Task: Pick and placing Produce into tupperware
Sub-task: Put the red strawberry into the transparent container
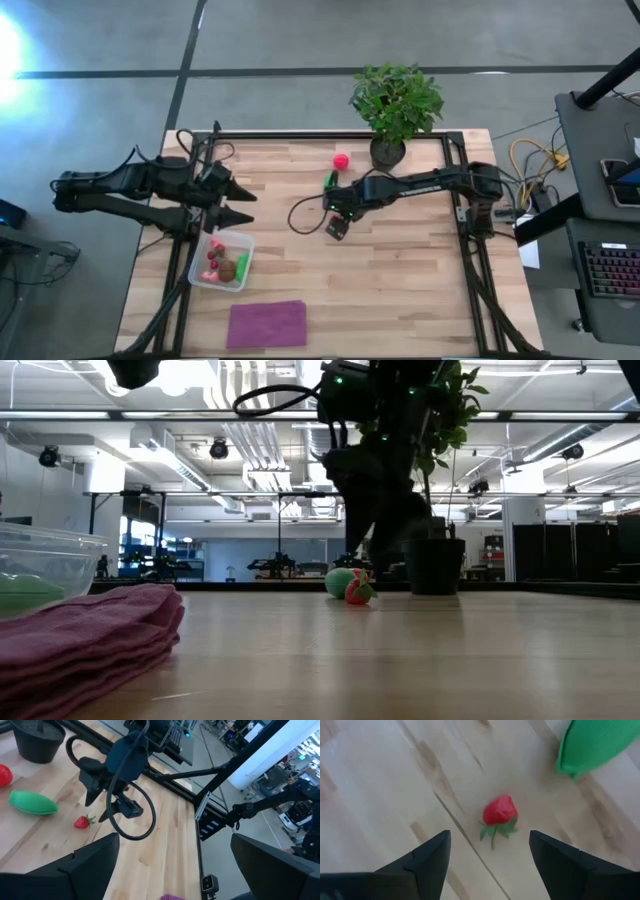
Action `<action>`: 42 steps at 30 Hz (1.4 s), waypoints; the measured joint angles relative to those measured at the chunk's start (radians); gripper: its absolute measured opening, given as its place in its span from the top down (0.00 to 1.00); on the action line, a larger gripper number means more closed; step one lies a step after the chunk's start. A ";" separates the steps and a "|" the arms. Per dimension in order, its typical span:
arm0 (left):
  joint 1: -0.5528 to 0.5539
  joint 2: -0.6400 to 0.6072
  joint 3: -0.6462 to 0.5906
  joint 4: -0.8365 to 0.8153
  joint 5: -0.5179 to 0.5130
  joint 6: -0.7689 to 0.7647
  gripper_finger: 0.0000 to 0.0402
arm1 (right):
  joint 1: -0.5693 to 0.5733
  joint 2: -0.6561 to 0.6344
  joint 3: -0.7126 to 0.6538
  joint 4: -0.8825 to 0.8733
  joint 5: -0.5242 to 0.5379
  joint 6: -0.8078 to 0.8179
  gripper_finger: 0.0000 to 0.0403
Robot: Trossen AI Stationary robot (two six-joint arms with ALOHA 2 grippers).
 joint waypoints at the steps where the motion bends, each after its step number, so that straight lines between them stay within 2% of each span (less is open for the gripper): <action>1: 0.000 0.004 -0.001 -0.002 0.000 0.000 0.08 | 0.000 0.005 0.008 0.001 0.002 0.000 0.36; 6: -0.001 0.031 -0.003 -0.001 0.001 0.000 0.08 | -0.007 0.057 0.040 -0.042 0.018 0.013 0.37; 13: 0.000 0.064 -0.004 0.008 0.012 0.000 0.08 | -0.020 0.199 0.133 -0.168 0.020 0.016 0.35; 19: 0.000 0.075 -0.004 0.011 0.012 -0.006 0.08 | -0.019 0.246 0.197 -0.179 0.020 -0.028 0.36; 27: 0.000 0.075 -0.006 0.011 0.011 -0.028 0.08 | -0.026 0.247 0.211 -0.174 0.019 -0.063 0.35; 42: 0.000 0.106 -0.007 0.055 0.011 -0.024 0.08 | -0.029 0.249 0.210 -0.148 0.018 -0.096 0.50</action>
